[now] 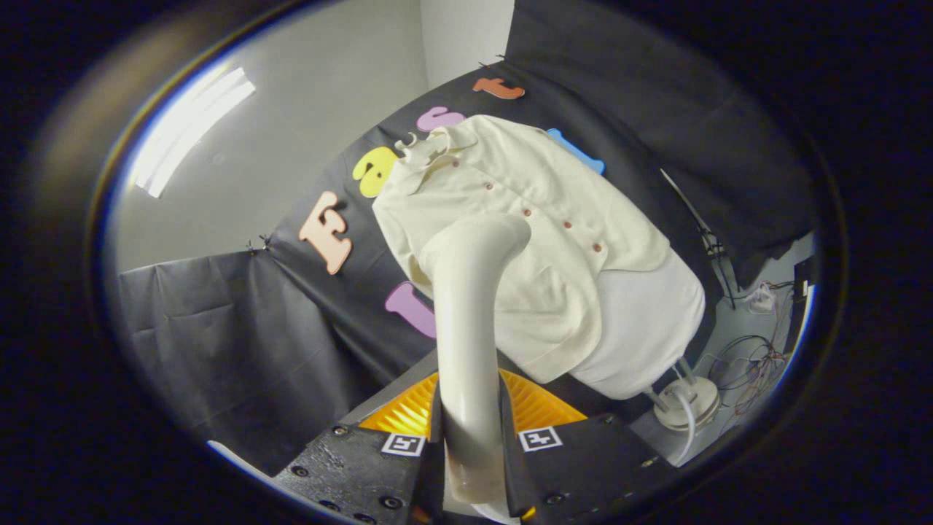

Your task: Iron the clothes twice with a garment steamer, once on the left side and once on the right side.

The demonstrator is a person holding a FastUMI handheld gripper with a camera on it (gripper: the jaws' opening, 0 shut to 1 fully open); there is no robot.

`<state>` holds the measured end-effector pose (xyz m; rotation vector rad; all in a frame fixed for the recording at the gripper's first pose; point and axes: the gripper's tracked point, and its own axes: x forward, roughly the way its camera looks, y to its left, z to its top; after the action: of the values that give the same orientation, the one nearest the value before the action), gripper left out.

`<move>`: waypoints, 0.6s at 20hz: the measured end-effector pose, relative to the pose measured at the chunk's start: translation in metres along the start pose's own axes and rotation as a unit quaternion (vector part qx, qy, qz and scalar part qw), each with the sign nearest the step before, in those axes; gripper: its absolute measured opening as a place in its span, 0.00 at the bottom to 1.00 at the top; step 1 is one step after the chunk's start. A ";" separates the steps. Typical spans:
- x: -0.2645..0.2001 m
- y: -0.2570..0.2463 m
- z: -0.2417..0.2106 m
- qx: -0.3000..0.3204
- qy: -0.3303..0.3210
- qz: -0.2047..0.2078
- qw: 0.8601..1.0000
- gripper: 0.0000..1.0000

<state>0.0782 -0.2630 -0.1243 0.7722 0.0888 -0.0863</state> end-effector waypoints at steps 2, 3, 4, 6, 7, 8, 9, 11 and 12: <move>-0.006 0.026 -0.012 -0.014 0.003 0.014 1.000 0.32; -0.009 0.040 -0.018 -0.026 0.005 0.019 0.999 0.32; -0.014 0.054 -0.023 -0.040 0.003 0.024 0.999 0.32; -0.023 0.079 -0.032 -0.071 0.000 0.033 0.997 0.32; -0.027 0.091 -0.037 -0.084 -0.003 0.039 0.996 0.32; -0.032 0.104 -0.044 -0.096 0.000 0.043 0.994 0.32; -0.037 0.117 -0.053 -0.104 0.003 0.049 0.993 0.32; -0.050 0.146 -0.073 -0.117 0.012 0.065 0.991 0.32; -0.056 0.160 -0.082 -0.121 0.014 0.073 0.990 0.32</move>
<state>0.0368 -0.0892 -0.0656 0.5349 0.0665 0.0739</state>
